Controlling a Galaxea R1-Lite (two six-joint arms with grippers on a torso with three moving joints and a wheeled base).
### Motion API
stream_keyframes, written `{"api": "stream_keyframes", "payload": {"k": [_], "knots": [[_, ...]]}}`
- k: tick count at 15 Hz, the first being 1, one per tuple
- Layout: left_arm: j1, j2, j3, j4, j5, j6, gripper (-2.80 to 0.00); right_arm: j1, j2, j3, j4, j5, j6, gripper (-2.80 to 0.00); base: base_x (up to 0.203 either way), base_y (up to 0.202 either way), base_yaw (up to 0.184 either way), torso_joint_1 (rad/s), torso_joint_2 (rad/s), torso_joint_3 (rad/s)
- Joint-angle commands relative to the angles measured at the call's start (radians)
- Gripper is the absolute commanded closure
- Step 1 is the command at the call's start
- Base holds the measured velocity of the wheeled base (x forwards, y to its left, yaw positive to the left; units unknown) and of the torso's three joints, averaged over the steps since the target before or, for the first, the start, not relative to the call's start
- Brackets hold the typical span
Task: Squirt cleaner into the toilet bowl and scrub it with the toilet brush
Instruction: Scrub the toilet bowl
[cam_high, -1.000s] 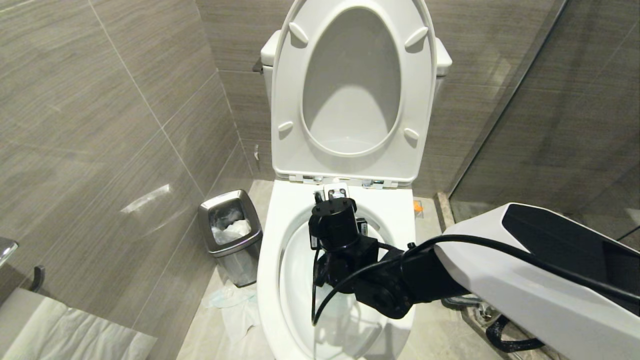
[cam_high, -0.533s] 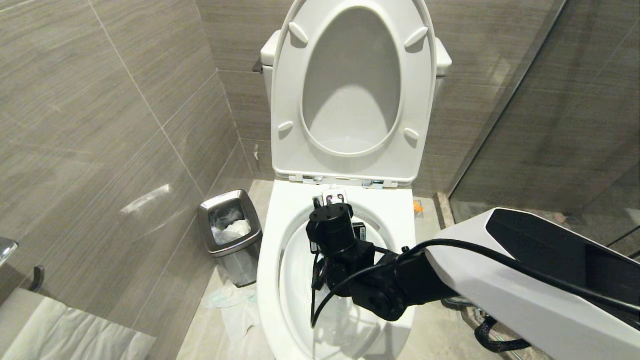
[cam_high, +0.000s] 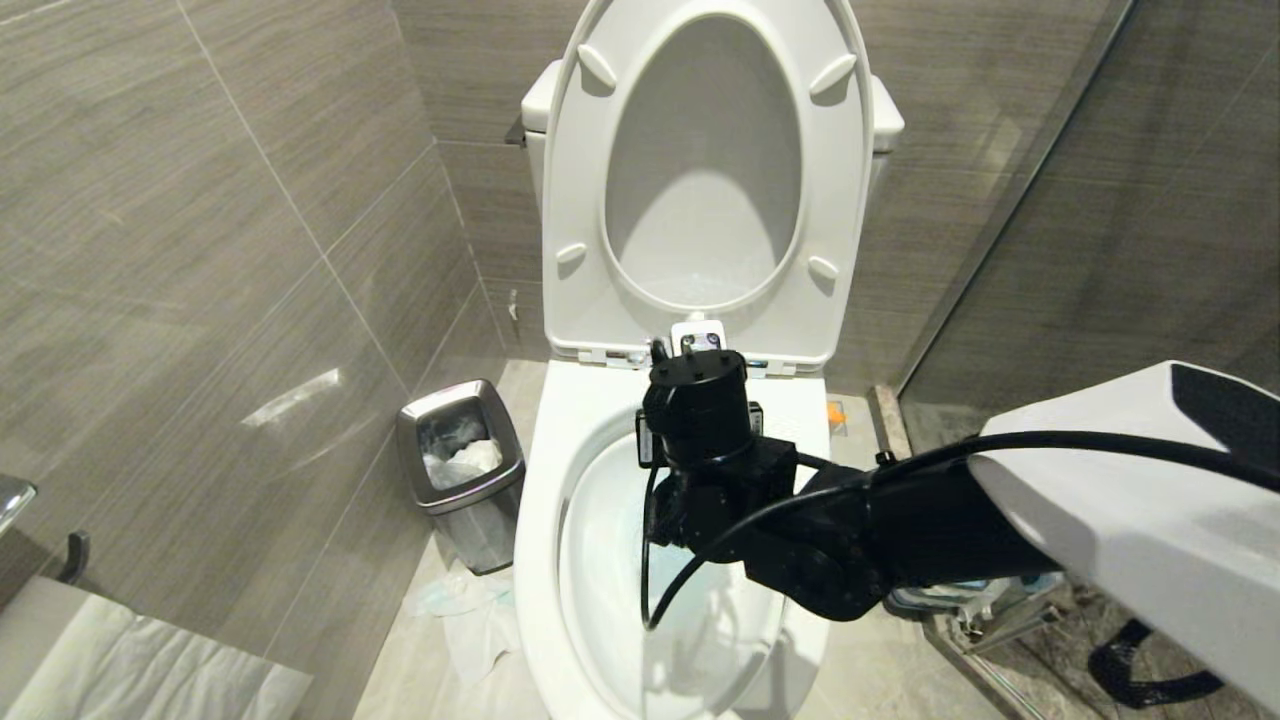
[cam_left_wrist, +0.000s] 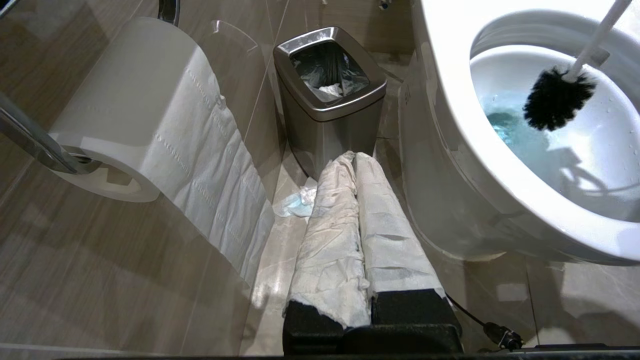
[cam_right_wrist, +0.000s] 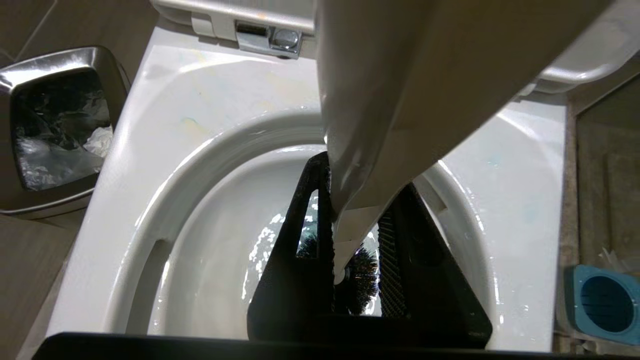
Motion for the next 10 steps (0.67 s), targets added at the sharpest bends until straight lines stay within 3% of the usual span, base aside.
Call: {"api": "stream_keyframes", "payload": {"k": [1, 6, 10], "knots": [[0.0, 0.001, 0.0, 0.0, 0.0, 0.0, 0.0, 0.012, -0.099, 0.033, 0.004, -0.005, 0.0, 0.0, 0.0, 0.0, 0.0, 0.0, 0.0, 0.0], [0.0, 0.002, 0.0, 0.0, 0.0, 0.0, 0.0, 0.024, -0.206, 0.065, 0.069, -0.005, -0.001, 0.0, 0.0, 0.0, 0.0, 0.0, 0.0, 0.0], [0.0, 0.0, 0.0, 0.0, 0.0, 0.0, 0.0, 0.024, -0.206, 0.168, 0.068, -0.001, 0.012, 0.0, 0.0, 0.0, 0.0, 0.0, 0.0, 0.0]]}}
